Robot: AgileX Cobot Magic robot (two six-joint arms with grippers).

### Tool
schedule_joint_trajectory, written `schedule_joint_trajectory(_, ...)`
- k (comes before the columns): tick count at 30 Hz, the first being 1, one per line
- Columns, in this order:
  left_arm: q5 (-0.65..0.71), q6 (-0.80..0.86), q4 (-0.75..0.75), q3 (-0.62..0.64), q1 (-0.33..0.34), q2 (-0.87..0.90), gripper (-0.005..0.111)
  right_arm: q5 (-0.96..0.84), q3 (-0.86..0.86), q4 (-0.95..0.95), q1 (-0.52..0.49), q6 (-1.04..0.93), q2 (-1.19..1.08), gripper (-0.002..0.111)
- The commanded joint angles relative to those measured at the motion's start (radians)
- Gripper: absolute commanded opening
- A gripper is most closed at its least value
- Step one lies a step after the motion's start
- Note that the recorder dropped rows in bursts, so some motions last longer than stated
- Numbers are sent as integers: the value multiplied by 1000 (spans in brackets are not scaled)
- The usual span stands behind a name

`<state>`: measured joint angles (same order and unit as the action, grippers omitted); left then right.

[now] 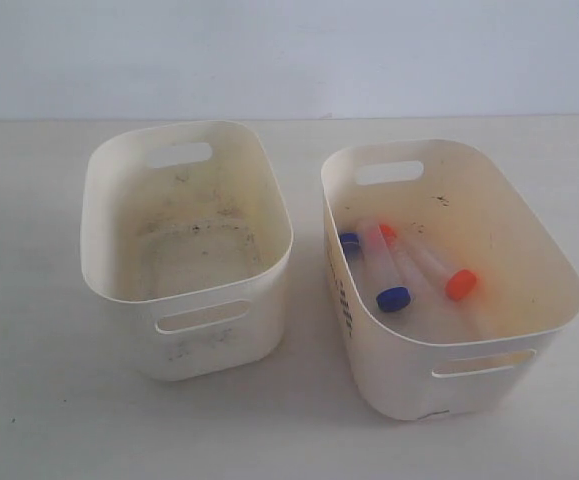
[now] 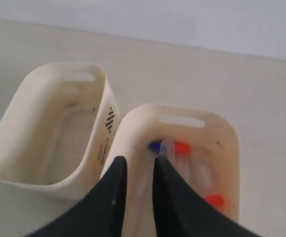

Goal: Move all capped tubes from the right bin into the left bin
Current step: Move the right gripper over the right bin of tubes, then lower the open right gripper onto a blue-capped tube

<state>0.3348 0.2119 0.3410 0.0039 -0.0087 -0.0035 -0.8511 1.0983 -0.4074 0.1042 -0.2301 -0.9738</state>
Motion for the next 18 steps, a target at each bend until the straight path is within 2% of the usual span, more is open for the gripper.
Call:
schedule_joint_trajectory(1,-5,-1,-3,-4,-1,4,4,-152,163,2,94,73,-281,20)
schedule_joint_trajectory(3,-5,-1,-3,-4,-1,4,4,-142,183,2,124,85,-386,20)
schedule_joint_trajectory(8,-5,-1,-3,-4,-1,4,4,-156,206,-1,129,154,-585,20)
schedule_joint_trajectory(18,-5,-1,-3,-4,-1,4,4,-143,208,18,129,196,-768,20)
